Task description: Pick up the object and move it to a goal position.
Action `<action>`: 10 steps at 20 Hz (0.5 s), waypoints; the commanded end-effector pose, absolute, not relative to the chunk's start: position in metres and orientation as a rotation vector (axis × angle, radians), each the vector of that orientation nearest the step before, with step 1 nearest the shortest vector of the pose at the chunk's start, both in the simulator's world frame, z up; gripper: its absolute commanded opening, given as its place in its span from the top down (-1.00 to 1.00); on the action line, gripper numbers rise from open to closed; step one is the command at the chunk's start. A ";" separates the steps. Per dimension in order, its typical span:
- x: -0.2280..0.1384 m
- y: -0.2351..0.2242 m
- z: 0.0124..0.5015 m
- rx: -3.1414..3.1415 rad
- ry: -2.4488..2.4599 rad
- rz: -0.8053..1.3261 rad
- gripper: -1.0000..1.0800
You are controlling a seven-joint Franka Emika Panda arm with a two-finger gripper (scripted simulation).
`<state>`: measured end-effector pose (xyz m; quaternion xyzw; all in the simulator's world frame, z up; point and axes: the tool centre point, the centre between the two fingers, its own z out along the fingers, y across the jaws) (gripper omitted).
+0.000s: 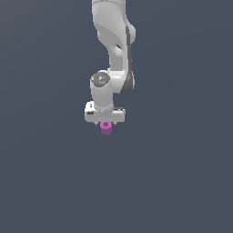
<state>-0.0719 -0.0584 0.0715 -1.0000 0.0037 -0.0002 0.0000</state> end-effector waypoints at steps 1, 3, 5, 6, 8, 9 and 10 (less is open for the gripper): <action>-0.073 -0.058 0.059 -3.142 0.011 0.000 -0.92; -0.073 -0.059 0.052 -3.142 0.011 0.000 -0.92; -0.073 -0.059 0.047 -3.142 0.011 0.000 -0.92; -0.072 -0.058 0.046 -3.142 0.010 0.000 -0.92; -0.072 -0.058 0.045 -3.142 0.010 0.000 -0.92; -0.072 -0.058 0.045 -3.142 0.010 0.000 1.00; -0.072 -0.058 0.045 -3.142 0.010 0.000 1.00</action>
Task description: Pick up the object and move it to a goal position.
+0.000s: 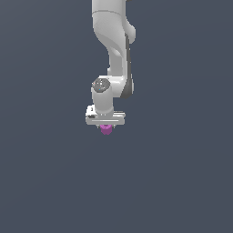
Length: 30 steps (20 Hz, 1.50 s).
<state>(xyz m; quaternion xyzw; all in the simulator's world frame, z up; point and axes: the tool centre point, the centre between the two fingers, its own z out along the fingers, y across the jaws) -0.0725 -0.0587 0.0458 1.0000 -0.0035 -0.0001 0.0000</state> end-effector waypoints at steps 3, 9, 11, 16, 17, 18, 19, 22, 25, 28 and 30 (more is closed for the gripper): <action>-0.072 -0.058 0.045 3.142 -0.010 0.000 1.00; -0.072 -0.059 0.046 3.141 -0.011 0.002 1.00; -0.072 -0.058 0.047 3.141 -0.011 0.002 1.00; -0.075 -0.054 0.057 3.141 -0.011 0.002 1.00; -0.076 -0.052 0.060 3.141 -0.011 0.002 1.00; -0.077 -0.051 0.064 3.141 -0.011 0.002 1.00; -0.078 -0.049 0.068 3.141 -0.011 0.002 1.00; -0.081 -0.042 0.083 3.141 -0.011 0.002 1.00; -0.086 -0.033 0.103 3.141 -0.011 0.002 1.00; -0.092 -0.022 0.127 3.141 -0.011 0.001 1.00; -0.096 -0.013 0.145 3.140 -0.011 0.001 1.00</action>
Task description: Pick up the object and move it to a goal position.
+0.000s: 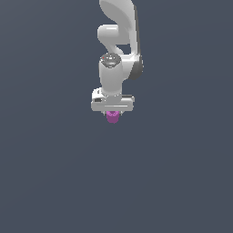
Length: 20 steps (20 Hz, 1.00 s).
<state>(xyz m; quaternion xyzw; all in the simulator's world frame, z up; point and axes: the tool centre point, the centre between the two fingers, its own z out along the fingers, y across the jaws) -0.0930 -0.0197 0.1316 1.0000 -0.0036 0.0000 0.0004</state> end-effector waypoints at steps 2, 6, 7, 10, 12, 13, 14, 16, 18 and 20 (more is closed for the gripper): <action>-0.101 -0.005 0.164 3.140 -0.011 0.001 1.00; -0.110 0.013 0.205 3.139 -0.011 0.001 1.00; -0.112 0.018 0.215 3.139 -0.011 0.001 1.00; -0.119 0.032 0.246 3.139 -0.011 0.001 1.00; -0.123 0.040 0.265 3.139 -0.011 0.001 1.00; -0.125 0.044 0.274 3.139 -0.011 0.001 1.00; -0.127 0.048 0.283 3.139 -0.011 0.001 1.00; -0.130 0.056 0.300 3.139 -0.010 0.000 1.00; -0.133 0.063 0.315 3.139 -0.010 0.000 1.00; -0.135 0.069 0.328 3.140 -0.009 0.000 1.00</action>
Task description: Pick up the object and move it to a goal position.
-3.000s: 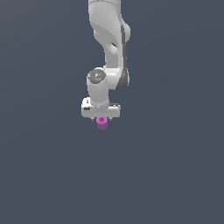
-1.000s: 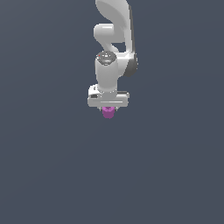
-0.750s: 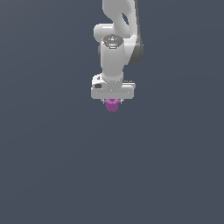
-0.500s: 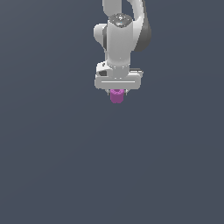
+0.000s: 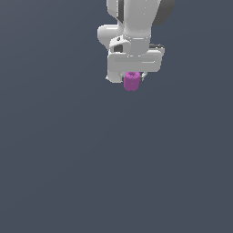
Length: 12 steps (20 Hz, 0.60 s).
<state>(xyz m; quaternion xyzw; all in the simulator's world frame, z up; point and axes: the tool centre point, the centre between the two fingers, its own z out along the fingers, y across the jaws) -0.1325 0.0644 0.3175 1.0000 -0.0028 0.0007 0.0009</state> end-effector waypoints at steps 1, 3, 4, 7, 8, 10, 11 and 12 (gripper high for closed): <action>-0.136 0.072 0.334 3.140 -0.009 0.000 1.00; -0.137 0.076 0.344 3.141 -0.009 0.000 1.00; -0.138 0.079 0.349 3.141 -0.009 0.000 1.00; -0.139 0.083 0.359 3.141 -0.009 0.000 1.00; -0.140 0.084 0.361 3.141 -0.010 0.000 1.00; -0.140 0.086 0.364 3.141 -0.010 0.000 1.00; -0.139 0.086 0.365 3.141 -0.010 0.000 1.00; -0.139 0.086 0.365 3.141 -0.010 0.000 1.00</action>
